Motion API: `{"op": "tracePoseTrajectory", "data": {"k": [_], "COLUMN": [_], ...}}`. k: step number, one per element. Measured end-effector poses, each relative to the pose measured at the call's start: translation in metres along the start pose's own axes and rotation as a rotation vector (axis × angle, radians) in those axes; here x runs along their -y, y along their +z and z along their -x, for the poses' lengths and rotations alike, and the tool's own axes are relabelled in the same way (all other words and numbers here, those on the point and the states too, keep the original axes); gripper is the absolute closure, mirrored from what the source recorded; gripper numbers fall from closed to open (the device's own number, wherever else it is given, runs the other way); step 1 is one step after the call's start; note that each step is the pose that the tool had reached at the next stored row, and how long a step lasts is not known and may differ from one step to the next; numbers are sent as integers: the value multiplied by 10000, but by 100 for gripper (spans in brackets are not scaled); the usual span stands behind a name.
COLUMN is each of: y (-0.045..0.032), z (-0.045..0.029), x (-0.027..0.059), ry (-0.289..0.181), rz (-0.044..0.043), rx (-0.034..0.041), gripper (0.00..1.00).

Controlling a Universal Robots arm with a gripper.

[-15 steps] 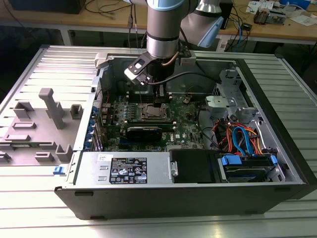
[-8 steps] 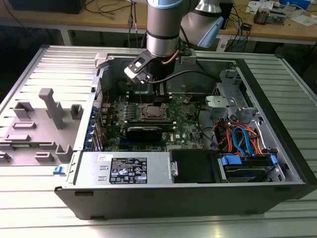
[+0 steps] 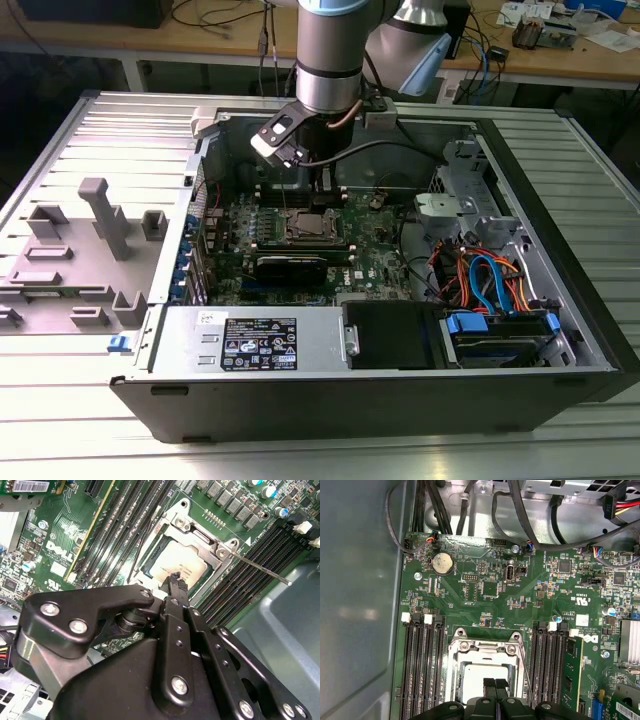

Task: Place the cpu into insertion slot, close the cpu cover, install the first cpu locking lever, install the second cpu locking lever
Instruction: 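Install the first cpu locking lever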

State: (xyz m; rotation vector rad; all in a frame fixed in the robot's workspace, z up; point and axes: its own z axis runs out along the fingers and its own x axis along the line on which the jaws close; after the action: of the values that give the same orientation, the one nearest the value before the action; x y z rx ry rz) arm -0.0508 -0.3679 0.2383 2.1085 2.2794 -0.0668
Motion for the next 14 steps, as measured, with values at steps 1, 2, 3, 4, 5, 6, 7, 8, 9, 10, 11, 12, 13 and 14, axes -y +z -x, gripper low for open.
{"op": "tracePoseTrajectory", "data": {"k": [1,2,3,4,5,6,7,8,9,10,11,12,13,14], "y": [-4,-5,-10,-16,-19,-23,-31,-39,-44,-50,-65,-75,-82,-89], "z": [0,0,1,1,1,1,2,2,2,3,3,4,4,5], "x": [0,0,0,0,0,0,0,0,0,0,0,0,0,0], "ry": [0,0,0,0,0,0,0,0,0,0,0,0,0,0], "rz": [-2,-1,-2,-2,-1,-1,-1,-1,-1,-1,-1,-1,-1,-1], "rx": [3,1,2,3,2,2,2,2,2,2,1,1,1,2], "gripper": [89,89,89,89,89,89,89,89,89,89,89,89,89,89]}}
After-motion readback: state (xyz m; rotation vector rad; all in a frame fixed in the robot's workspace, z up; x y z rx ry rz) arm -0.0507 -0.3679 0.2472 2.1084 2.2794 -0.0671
